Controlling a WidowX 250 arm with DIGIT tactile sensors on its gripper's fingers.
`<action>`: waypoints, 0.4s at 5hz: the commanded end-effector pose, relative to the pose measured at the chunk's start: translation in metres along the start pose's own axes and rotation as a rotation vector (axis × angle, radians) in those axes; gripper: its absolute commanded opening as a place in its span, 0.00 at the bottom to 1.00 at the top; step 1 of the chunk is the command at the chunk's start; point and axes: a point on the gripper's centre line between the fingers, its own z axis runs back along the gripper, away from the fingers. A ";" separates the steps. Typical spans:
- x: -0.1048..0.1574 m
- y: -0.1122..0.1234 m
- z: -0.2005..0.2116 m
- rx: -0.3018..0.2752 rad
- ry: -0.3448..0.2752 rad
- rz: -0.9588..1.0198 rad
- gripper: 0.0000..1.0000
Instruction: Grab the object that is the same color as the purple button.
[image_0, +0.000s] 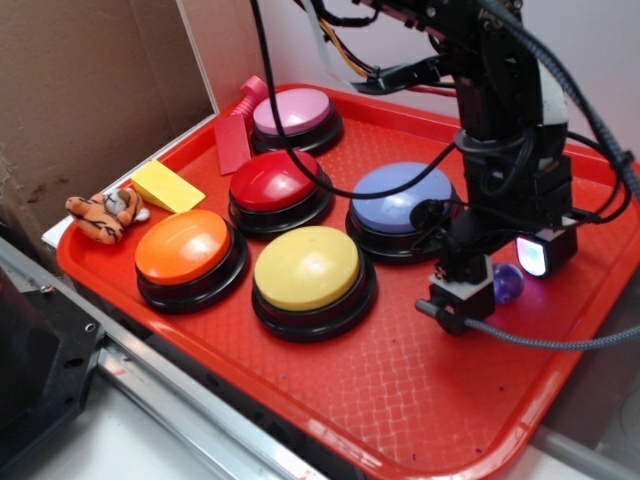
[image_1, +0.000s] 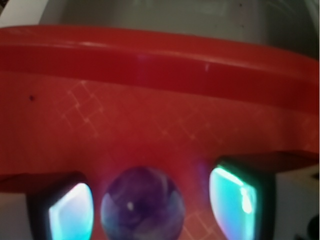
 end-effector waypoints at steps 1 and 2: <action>0.016 -0.016 0.015 0.031 -0.014 0.021 0.00; 0.007 -0.014 0.033 0.055 0.043 0.145 0.00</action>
